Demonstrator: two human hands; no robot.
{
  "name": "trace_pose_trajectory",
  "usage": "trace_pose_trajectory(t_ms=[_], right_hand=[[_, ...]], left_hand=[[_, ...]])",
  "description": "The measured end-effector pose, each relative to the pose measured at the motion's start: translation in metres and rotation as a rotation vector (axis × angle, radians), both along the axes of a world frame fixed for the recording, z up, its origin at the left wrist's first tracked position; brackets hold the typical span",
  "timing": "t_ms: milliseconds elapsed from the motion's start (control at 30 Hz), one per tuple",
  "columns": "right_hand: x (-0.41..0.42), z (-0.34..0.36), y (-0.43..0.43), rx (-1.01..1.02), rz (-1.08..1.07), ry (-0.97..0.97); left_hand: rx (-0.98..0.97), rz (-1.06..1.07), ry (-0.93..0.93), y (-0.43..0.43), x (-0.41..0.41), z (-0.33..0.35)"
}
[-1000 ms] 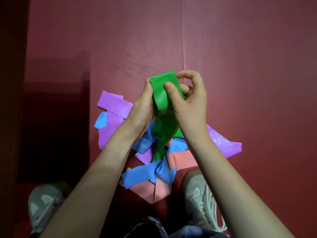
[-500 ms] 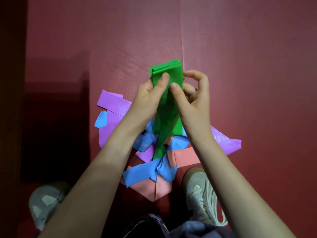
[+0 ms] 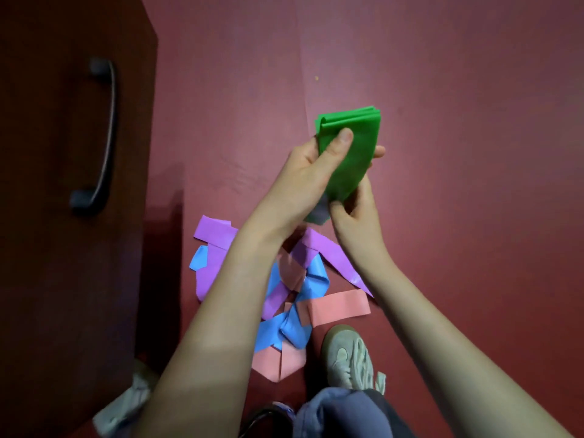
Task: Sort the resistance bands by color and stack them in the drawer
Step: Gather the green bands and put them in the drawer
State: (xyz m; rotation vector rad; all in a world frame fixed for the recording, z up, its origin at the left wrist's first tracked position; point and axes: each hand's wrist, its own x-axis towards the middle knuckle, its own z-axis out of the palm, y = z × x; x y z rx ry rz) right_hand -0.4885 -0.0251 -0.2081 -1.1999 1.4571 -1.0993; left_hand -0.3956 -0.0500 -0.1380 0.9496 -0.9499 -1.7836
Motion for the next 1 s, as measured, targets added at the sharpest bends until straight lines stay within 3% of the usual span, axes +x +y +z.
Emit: trace_pose_trajectory(t_ms=[167, 367, 633, 1000], right_hand=[[-0.018, 0.047, -0.002, -0.019, 0.080, 0.205], [-0.048, 0.083, 0.014, 0.169, 0.208, 0.019], [-0.077, 0.118, 0.042, 0.397, 0.315, 0.051], [-0.085, 0.151, 0.091, 0.364, 0.288, -0.043]], left_hand=[[-0.037, 0.022, 0.005, 0.004, -0.009, 0.055], [-0.125, 0.031, -0.073, 0.013, -0.026, 0.111], [-0.189, 0.049, -0.041, 0.021, -0.031, 0.182], [-0.259, 0.164, 0.092, 0.028, -0.025, 0.247]])
